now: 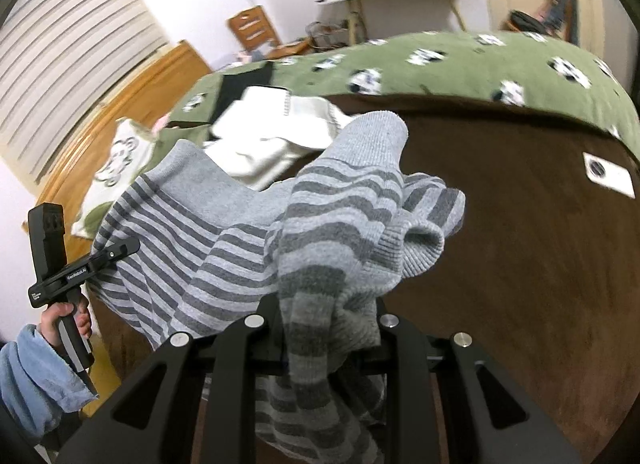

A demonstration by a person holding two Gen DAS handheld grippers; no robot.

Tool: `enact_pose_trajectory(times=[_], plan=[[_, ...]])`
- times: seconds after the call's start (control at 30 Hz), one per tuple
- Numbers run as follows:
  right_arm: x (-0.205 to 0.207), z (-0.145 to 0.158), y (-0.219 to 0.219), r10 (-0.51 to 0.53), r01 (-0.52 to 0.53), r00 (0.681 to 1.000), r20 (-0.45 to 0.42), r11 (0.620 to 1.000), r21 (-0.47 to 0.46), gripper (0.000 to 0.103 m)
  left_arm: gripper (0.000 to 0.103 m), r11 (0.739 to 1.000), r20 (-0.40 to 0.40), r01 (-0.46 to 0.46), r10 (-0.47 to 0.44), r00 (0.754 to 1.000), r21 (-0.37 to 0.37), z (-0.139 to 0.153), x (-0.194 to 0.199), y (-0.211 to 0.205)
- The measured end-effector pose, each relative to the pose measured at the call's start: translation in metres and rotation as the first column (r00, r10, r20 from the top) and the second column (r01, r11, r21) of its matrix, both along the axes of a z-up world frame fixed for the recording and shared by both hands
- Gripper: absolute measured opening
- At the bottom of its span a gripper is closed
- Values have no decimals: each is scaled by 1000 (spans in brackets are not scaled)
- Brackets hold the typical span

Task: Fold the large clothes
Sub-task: 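Carry the lifted hoodie with both tools across the bed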

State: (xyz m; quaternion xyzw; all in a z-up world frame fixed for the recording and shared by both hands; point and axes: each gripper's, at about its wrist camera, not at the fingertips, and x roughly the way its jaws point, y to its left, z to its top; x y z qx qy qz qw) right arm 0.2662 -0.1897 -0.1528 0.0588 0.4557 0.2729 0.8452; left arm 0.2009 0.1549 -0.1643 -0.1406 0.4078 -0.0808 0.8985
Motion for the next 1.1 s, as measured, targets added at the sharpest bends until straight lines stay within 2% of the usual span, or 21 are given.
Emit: enact_pose_trajectory(times=[0.2,0.43,0.6,0.87,1.1], plan=[[5,28,71,135,-135,990,31,991,5,22,37,989,42,-148,147,988,16,32,-43,55],[-2,44,174,270,-271,962,46,962,18,21,37,952,54,-304,302,952,29,53,-107,131],[-13,41,257,356,-357,934,37,933,39,21,37,916,59,-398,394,917,57,63,-152,185],[-38,20,358,467,-467,884,22,882,58,21,37,839,54,-536,533,844,93,55,-220,249],[-55,2,413,531,-530,848,6,847,46,21,37,785,41,-612,611,790,101,34,-258,282]])
